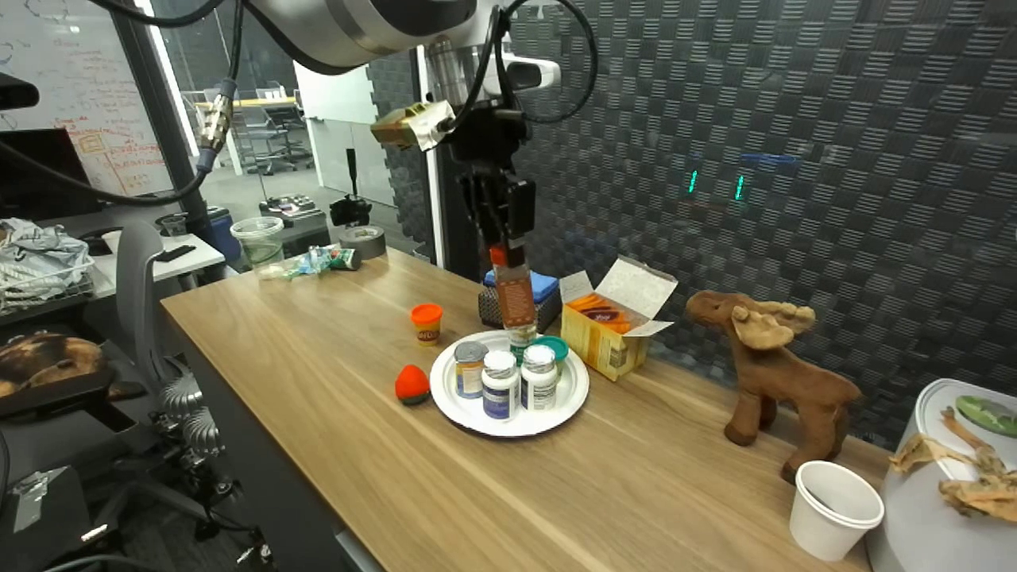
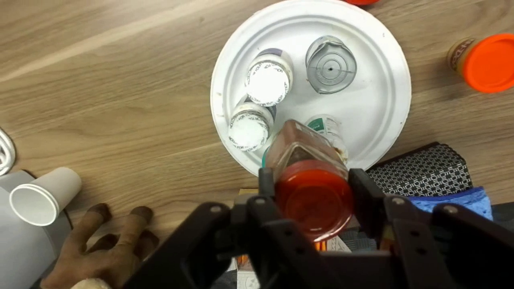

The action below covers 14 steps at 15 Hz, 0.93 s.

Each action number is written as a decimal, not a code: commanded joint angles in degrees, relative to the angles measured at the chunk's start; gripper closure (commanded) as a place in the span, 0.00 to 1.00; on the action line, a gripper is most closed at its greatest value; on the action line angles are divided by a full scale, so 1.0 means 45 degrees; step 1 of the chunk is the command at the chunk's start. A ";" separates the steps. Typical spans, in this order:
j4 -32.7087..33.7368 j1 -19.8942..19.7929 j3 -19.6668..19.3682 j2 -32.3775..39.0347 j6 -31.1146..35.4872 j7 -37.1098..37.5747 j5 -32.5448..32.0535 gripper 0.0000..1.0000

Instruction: Put the bottles and the red plushy on the table onto the plate

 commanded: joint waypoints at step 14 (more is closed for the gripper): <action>0.0194 -0.0189 0.0200 0.0536 -0.0283 -0.0266 0.1717 0.76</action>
